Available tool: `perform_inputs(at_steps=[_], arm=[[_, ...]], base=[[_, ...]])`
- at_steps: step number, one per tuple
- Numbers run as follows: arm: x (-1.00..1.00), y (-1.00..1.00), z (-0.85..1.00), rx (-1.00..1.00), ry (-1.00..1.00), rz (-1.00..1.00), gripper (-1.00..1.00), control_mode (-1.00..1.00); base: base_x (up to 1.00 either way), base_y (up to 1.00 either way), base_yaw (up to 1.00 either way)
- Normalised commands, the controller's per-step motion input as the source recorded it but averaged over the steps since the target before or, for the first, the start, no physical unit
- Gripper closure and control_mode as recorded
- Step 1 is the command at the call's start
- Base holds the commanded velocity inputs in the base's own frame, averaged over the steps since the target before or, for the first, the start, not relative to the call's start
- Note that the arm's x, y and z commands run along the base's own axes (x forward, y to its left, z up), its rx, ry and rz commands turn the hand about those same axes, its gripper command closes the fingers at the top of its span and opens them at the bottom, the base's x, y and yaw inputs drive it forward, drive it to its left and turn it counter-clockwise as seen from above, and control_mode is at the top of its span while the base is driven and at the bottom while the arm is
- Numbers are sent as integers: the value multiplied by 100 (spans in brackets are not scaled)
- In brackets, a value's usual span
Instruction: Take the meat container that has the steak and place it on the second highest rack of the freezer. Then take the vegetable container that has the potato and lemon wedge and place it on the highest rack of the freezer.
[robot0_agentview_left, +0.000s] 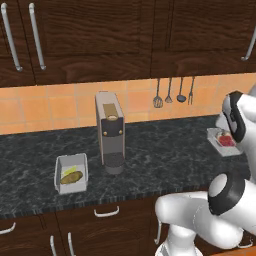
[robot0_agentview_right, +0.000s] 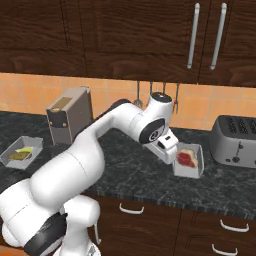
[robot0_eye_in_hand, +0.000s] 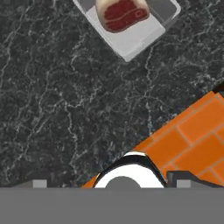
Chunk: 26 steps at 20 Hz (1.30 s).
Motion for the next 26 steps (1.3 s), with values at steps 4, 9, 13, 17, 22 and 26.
perform_inputs(at_steps=[4, 9, 13, 17, 22, 26], arm=[[12, -58, -49, 2, 8, -31, -100, -100], [38, -38, -46, 2, 5, -24, -100, -100], [51, -28, -45, 0, 1, -15, -100, -100], [40, -34, -38, 0, 4, -11, -100, -100], [21, -25, -33, 0, 0, -8, -100, -100], [12, -39, -29, 0, 0, -6, -100, -100]], base=[[0, 0, 0], [0, 0, 0], [0, 0, 0], [0, 0, 0], [0, 0, 0], [0, 0, 0]])
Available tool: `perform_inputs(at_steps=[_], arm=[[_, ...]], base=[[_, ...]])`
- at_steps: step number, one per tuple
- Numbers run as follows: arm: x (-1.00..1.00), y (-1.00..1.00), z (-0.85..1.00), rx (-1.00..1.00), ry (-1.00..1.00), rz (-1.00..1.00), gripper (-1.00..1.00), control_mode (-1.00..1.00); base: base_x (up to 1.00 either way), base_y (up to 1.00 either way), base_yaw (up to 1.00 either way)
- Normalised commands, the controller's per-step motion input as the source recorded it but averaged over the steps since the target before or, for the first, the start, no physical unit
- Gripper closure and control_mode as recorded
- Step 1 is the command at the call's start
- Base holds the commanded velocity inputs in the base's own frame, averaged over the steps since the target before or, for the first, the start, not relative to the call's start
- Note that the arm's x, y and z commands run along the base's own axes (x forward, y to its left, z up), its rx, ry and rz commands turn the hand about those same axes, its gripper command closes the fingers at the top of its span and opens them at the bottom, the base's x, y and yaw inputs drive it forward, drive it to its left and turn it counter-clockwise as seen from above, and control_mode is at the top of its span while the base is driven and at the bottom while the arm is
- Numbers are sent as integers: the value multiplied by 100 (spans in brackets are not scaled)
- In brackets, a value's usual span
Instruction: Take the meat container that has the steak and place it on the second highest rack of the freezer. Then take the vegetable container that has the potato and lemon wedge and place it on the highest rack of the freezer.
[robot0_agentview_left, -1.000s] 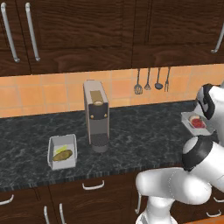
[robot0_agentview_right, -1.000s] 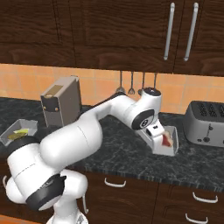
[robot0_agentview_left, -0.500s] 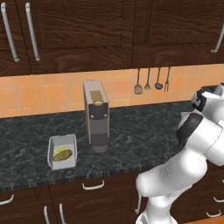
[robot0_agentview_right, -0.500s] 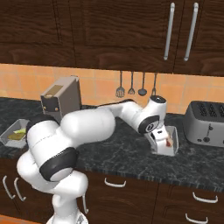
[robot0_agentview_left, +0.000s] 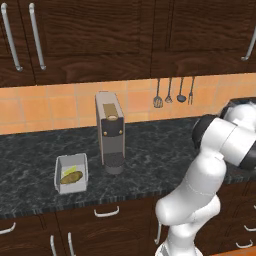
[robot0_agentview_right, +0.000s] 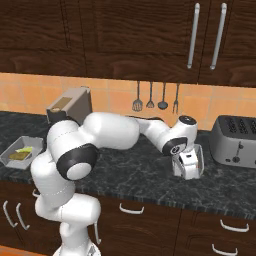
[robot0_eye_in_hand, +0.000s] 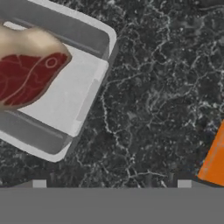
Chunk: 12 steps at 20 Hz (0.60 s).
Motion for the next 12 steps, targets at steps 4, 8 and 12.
perform_inputs(at_steps=[4, 8, 12], arm=[[26, -25, -28, 0, 0, -3, -100, -100], [39, -30, -23, 0, 3, -4, -100, -100], [19, -14, -37, 0, 2, -2, -100, -100]], base=[[0, 0, 0], [0, 0, 0], [0, 0, 0]])
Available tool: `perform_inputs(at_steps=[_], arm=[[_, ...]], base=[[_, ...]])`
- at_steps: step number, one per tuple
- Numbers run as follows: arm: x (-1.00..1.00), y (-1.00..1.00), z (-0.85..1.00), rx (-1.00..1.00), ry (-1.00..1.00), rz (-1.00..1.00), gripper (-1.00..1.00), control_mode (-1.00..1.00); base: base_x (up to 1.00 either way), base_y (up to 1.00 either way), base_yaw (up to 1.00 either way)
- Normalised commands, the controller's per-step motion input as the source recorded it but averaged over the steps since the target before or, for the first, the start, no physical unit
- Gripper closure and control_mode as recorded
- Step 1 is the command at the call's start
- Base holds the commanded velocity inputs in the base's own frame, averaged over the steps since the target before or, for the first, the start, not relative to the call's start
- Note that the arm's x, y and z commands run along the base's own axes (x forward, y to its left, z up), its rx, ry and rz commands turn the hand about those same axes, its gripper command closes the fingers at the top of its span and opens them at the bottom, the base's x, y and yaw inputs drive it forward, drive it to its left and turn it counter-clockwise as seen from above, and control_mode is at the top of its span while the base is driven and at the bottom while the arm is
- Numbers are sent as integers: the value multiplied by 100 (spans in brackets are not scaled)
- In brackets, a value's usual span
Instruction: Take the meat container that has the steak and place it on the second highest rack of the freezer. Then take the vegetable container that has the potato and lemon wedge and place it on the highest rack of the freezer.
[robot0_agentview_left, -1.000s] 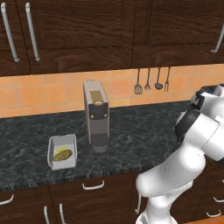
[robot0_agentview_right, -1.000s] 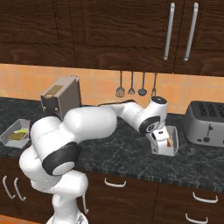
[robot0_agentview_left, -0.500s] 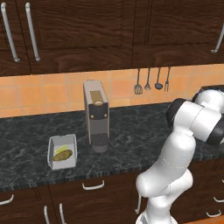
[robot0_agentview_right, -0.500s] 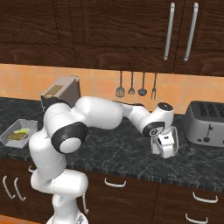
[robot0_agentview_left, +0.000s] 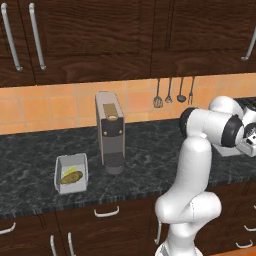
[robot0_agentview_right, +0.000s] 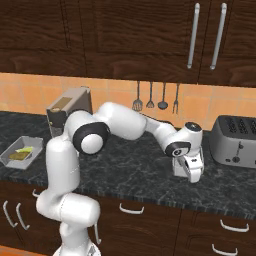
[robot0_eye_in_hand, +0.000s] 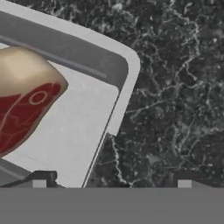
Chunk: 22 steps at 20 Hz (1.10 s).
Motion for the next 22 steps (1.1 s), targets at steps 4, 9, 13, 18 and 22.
perform_inputs(at_steps=[4, 9, 13, 18, 22], arm=[[27, -3, -23, 0, 0, -1, -100, -100], [0, 15, -37, 0, 0, 0, 100, -100], [0, 14, -30, 0, 0, 0, 100, -100], [0, 12, -6, -1, 0, -1, 100, -100], [-3, 13, 2, -2, -2, 0, 100, -100]], base=[[0, 0, 0], [0, 0, 0], [0, 0, 0], [0, 0, 0], [0, 0, 0]])
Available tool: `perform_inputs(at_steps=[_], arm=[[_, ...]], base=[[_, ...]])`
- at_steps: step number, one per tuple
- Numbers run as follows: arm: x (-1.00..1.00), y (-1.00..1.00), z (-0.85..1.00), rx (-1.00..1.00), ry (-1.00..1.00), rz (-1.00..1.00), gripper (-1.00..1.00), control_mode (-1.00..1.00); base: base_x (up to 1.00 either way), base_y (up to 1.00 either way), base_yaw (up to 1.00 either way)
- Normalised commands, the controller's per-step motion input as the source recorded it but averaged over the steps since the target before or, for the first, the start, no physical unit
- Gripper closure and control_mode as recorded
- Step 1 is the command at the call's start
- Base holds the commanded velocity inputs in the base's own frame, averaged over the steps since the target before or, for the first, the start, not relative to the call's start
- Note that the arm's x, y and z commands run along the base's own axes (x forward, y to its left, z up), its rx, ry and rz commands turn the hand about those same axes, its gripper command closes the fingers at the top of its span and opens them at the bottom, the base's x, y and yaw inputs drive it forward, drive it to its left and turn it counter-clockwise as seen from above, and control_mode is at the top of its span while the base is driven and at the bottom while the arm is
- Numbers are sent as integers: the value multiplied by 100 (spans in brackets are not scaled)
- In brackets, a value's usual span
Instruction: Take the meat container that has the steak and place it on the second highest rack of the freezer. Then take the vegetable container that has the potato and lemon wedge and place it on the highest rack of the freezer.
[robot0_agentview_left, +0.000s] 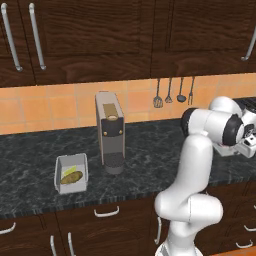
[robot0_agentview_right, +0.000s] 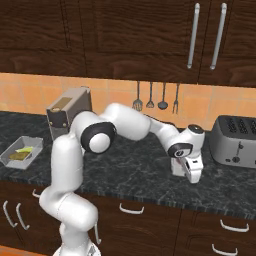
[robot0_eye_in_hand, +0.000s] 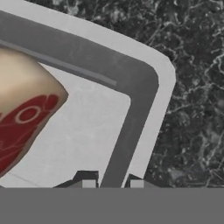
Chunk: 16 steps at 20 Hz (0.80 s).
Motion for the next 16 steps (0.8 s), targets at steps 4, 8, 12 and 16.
perform_inputs(at_steps=[4, 8, 12, 16], arm=[[-47, 37, 52, -4, -19, 0, 100, -100], [-55, 70, 91, -5, -19, 5, 100, -100], [-49, 97, 97, -5, -1, 23, 100, -100], [-45, 100, 83, -1, 7, 32, 100, -100]], base=[[0, 0, 0], [0, 0, 0], [0, 0, 0], [0, 0, 0]])
